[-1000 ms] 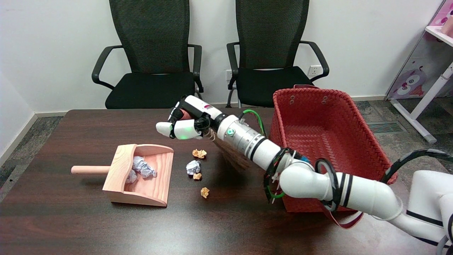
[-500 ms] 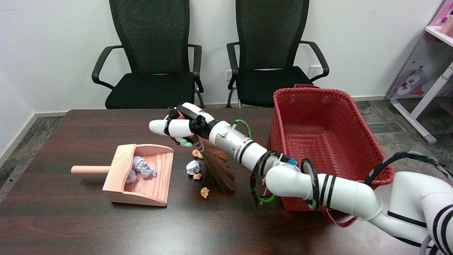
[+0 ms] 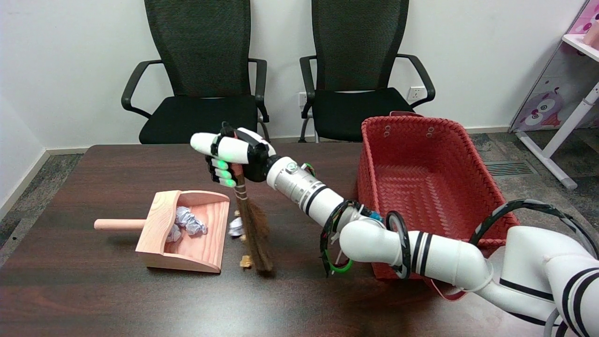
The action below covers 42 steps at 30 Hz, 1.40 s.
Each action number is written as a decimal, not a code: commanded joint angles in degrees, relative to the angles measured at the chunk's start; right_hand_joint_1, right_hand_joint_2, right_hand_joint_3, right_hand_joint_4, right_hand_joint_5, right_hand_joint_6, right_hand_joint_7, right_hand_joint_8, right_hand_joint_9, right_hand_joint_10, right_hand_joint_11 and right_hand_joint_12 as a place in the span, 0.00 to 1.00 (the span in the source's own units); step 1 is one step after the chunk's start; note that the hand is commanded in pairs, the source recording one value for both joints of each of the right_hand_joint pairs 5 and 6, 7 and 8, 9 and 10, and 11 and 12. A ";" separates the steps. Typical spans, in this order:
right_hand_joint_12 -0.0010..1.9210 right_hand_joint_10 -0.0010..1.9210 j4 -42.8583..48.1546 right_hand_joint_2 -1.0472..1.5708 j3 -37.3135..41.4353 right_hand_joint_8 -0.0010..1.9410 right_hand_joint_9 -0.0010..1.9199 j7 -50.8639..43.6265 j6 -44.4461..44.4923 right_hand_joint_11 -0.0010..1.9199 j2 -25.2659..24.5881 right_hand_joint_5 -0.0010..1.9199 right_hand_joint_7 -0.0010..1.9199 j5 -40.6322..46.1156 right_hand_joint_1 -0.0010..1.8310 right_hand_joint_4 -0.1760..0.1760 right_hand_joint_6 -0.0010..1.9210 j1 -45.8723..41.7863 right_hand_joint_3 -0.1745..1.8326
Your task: Sweep the paper ball into the dustpan.
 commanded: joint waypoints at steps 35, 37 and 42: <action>1.00 1.00 -6.03 0.91 1.89 0.99 1.00 37.48 39.56 1.00 13.97 1.00 1.00 -14.61 0.50 0.50 1.00 -5.25 0.60; 1.00 1.00 -5.74 0.91 2.32 0.99 1.00 37.48 39.31 1.00 14.74 1.00 1.00 -14.61 0.50 0.50 1.00 -5.42 0.59; 1.00 1.00 -2.80 0.92 3.46 0.99 1.00 37.40 38.26 1.00 15.28 1.00 1.00 -14.61 0.50 0.50 1.00 -5.07 0.59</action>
